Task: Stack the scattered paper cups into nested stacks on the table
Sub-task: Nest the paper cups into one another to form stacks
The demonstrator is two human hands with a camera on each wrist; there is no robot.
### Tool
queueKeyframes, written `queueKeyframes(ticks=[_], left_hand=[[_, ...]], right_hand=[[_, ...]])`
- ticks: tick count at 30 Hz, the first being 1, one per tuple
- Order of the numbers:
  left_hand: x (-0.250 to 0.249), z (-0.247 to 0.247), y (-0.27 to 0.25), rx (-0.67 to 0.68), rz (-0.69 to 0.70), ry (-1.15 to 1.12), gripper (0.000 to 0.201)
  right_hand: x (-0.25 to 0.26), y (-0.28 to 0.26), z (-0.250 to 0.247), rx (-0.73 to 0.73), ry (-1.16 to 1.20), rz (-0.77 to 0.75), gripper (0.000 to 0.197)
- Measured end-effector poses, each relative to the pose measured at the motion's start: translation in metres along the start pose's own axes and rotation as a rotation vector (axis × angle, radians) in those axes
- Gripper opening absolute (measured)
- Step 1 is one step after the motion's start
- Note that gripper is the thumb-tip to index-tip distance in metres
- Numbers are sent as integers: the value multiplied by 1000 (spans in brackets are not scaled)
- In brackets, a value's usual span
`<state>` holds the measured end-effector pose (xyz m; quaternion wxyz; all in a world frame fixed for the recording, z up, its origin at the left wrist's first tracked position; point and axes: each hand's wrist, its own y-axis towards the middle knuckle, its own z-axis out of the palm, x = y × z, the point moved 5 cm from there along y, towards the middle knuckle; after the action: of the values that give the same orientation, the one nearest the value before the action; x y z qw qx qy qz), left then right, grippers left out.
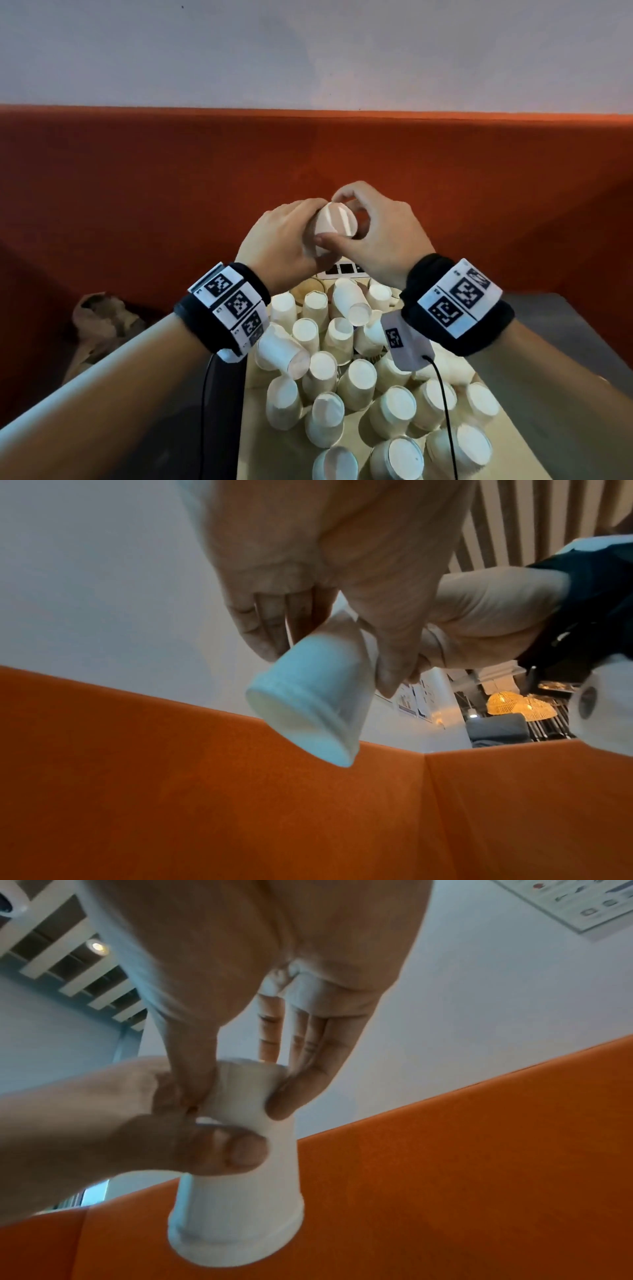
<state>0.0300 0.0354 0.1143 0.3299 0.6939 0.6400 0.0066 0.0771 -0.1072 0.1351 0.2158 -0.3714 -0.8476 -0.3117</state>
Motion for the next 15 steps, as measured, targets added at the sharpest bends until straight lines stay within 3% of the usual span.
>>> queueKeyframes(ticks=[4, 8, 15], left_hand=[[28, 13, 14, -30, -195, -243, 54], [67, 37, 25, -37, -242, -285, 49], [127, 96, 39, 339, -272, 32, 56]], right_hand=[[-4, 11, 21, 55, -53, -81, 46], [-25, 16, 40, 162, -117, -46, 44], [-65, 6, 49, 299, -162, 95, 35]])
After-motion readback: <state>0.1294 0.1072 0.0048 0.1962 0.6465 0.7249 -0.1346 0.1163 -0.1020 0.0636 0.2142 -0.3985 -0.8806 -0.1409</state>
